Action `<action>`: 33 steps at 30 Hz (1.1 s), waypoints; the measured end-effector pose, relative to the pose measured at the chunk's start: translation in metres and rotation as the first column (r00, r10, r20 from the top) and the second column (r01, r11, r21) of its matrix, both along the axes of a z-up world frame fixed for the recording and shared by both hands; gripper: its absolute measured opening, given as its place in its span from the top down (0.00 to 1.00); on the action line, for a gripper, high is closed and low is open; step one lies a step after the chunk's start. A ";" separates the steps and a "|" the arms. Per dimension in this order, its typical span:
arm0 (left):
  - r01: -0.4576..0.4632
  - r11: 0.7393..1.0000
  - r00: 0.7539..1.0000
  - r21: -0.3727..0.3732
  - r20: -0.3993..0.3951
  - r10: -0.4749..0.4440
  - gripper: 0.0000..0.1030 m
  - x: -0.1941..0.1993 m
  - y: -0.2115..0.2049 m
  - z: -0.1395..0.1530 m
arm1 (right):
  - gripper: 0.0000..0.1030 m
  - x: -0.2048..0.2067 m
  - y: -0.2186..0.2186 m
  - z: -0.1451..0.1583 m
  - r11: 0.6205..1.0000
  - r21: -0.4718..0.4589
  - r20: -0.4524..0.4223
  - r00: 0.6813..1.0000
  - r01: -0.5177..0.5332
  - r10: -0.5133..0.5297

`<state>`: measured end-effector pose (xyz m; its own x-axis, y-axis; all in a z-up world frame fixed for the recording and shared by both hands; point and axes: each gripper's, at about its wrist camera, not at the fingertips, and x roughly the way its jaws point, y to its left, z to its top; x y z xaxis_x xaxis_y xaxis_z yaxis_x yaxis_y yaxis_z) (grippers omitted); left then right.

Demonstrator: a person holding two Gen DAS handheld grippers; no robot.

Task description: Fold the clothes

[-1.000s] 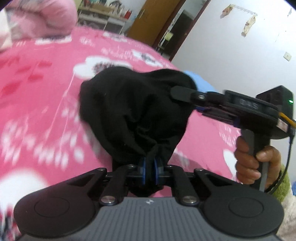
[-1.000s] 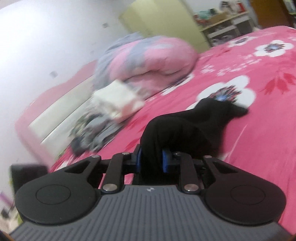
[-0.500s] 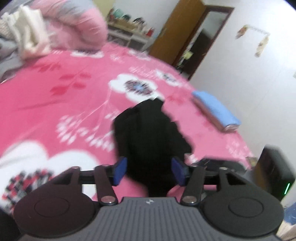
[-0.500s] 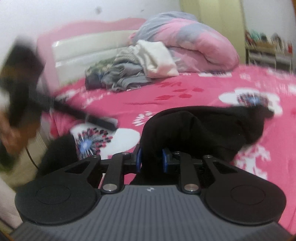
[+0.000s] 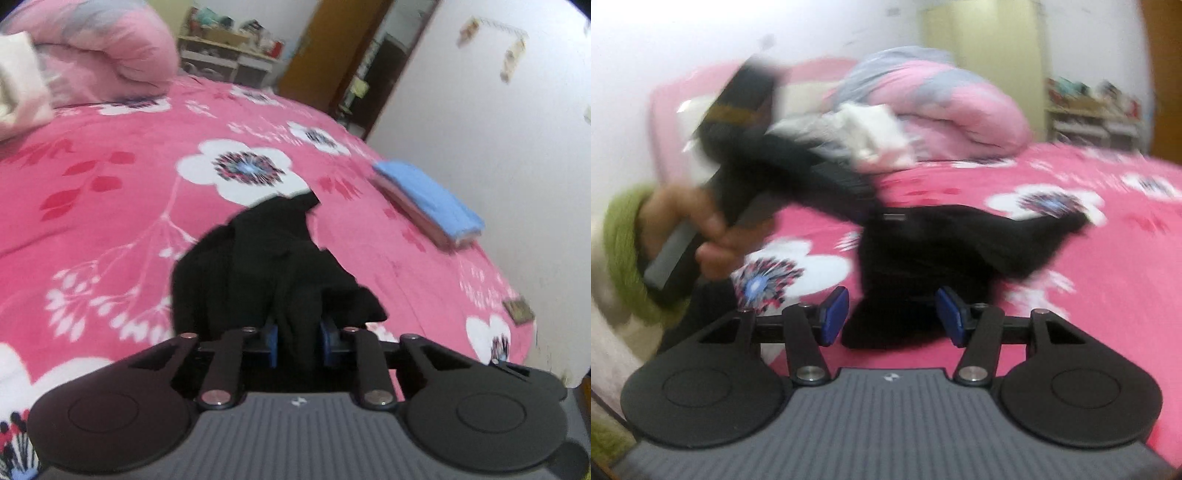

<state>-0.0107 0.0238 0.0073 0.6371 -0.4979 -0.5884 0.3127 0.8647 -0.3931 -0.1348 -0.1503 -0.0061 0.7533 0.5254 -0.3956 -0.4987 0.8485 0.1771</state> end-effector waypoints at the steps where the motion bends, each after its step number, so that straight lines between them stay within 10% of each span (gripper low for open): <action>1: -0.028 0.999 1.000 -0.022 0.003 0.028 0.85 -0.002 0.009 0.001 | 0.49 0.003 -0.011 -0.001 0.999 0.029 -0.021 0.999 0.034 -0.034; 13: -0.397 0.905 0.917 -0.151 -0.120 0.382 0.84 -0.019 0.137 -0.021 | 0.51 0.067 -0.015 -0.022 0.966 0.226 -0.147 0.985 0.127 -0.095; 19: -0.493 0.857 0.870 -0.146 -0.098 0.484 0.52 -0.034 0.168 -0.033 | 0.52 0.093 0.019 -0.023 0.970 0.232 -0.180 0.983 0.071 -0.029; 24: -0.422 0.886 0.904 -0.190 -0.023 0.426 0.36 -0.040 0.164 -0.023 | 0.55 0.111 0.050 -0.026 0.973 0.232 -0.199 0.978 -0.018 0.065; 28: -0.334 0.931 0.941 -0.150 0.002 0.338 0.27 -0.027 0.145 -0.020 | 0.84 0.112 0.086 -0.031 0.967 0.205 -0.204 0.959 -0.152 0.194; 33: -0.310 0.946 0.950 -0.095 -0.008 0.311 0.32 -0.005 0.131 -0.029 | 0.85 0.078 0.129 -0.029 0.918 0.058 -0.135 0.908 -0.392 0.396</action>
